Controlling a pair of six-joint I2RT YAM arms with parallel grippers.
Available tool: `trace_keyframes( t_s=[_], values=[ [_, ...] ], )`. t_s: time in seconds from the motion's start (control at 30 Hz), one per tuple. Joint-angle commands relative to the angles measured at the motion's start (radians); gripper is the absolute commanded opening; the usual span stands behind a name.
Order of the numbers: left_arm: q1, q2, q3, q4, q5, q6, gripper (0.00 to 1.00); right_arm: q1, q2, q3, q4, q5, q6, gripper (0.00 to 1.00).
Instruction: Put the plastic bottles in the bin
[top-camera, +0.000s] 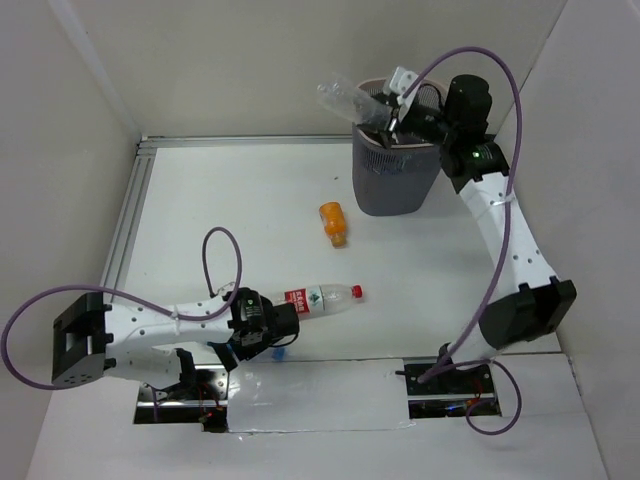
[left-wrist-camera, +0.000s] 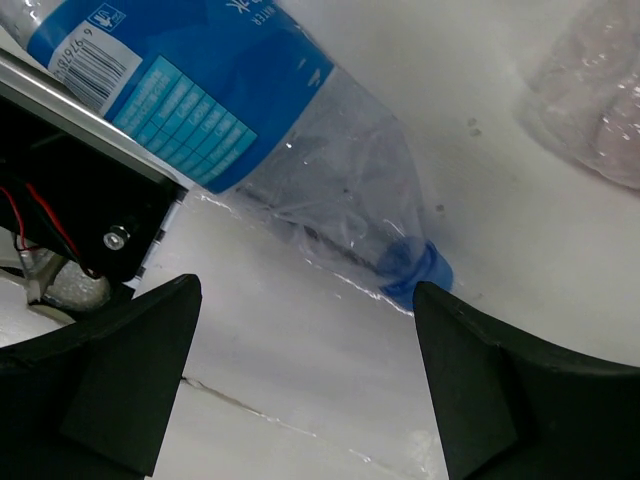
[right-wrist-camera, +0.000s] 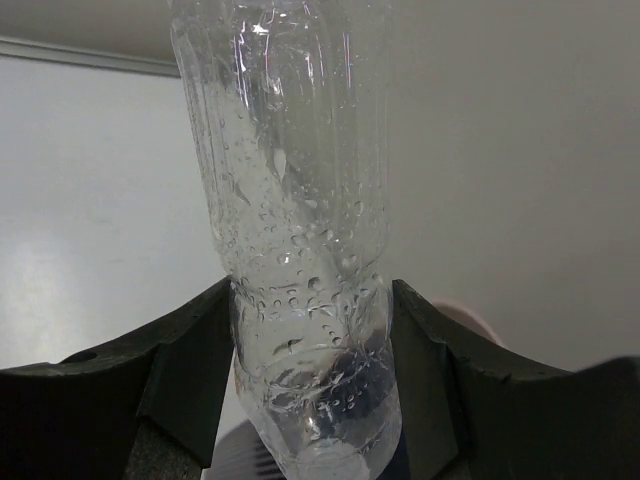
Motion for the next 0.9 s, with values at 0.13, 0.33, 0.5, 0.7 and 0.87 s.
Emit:
trace_keyframes(
  t_s=[0.13,0.33,0.5,0.7,0.87],
  values=[
    [-0.006,0.053,-0.04,0.055,-0.078,-0.02,1.0,-0.138,0.161,0.123,0.12,0.081,0.095,0.44],
    [-0.006,0.102,-0.05,0.084,-0.079,-0.002,1.0,-0.201,0.281,0.241,-0.004,0.037,0.12,1.0],
    [-0.006,0.139,-0.08,0.095,-0.079,-0.001,1.0,-0.221,0.218,0.252,-0.035,-0.051,0.19,1.0],
    [-0.006,0.191,-0.11,0.121,-0.089,-0.001,1.0,-0.23,0.085,0.134,-0.102,-0.186,0.171,1.0],
    [-0.006,0.26,-0.073,0.132,-0.146,0.019,0.91,-0.221,-0.034,-0.017,-0.185,-0.273,0.115,1.0]
  ],
)
